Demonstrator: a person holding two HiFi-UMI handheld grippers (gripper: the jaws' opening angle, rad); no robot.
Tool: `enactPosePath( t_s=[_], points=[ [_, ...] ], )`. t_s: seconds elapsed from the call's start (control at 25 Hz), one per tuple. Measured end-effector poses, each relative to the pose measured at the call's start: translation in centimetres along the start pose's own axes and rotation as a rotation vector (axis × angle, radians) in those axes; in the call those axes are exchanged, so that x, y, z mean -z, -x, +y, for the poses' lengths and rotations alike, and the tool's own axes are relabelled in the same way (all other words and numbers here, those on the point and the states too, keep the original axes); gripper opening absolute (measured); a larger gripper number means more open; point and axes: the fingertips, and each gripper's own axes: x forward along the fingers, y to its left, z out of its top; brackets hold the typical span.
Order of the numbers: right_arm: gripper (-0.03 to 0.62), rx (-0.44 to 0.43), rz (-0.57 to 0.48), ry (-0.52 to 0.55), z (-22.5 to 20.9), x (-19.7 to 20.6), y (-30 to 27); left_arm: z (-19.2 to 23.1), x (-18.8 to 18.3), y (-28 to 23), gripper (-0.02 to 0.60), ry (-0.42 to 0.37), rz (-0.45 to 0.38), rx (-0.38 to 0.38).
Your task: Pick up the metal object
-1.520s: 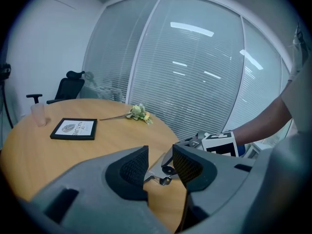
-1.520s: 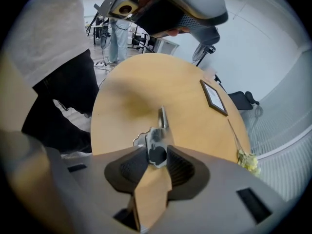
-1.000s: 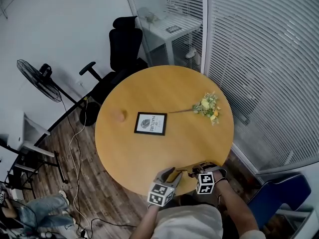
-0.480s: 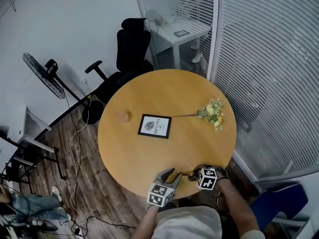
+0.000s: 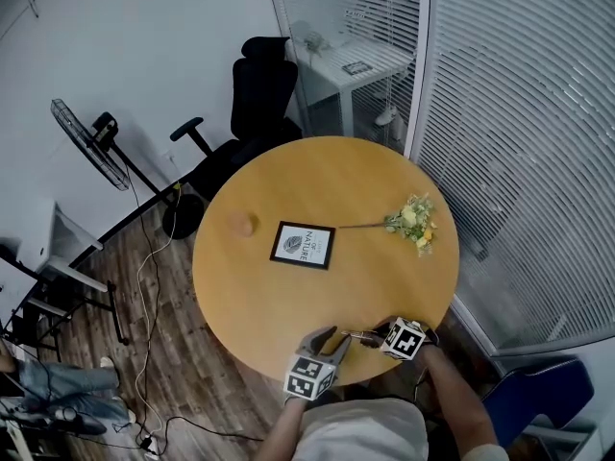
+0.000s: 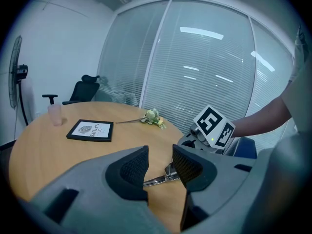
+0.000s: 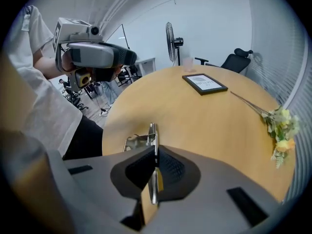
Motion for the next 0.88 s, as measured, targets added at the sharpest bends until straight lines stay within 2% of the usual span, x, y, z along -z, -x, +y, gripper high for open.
enactPosePath(
  t_s=[0.24,0.4,0.88],
  points=[
    [0.003,0.034,-0.028,-0.042,-0.6,0.1,0.1,-0.3,0.5,-0.4,0.143,-0.001,0.006,-0.001],
    [0.003,0.051,-0.095,-0.143,-1.0,-0.2,0.8,-0.3,0.5,-0.2,0.144,-0.002,0.005,-0.004],
    [0.003,0.251,-0.340,-0.381,-4.4,-3.2,6.8,0.6,-1.1,-0.3,0.143,-0.004,-0.019,-0.018]
  ],
)
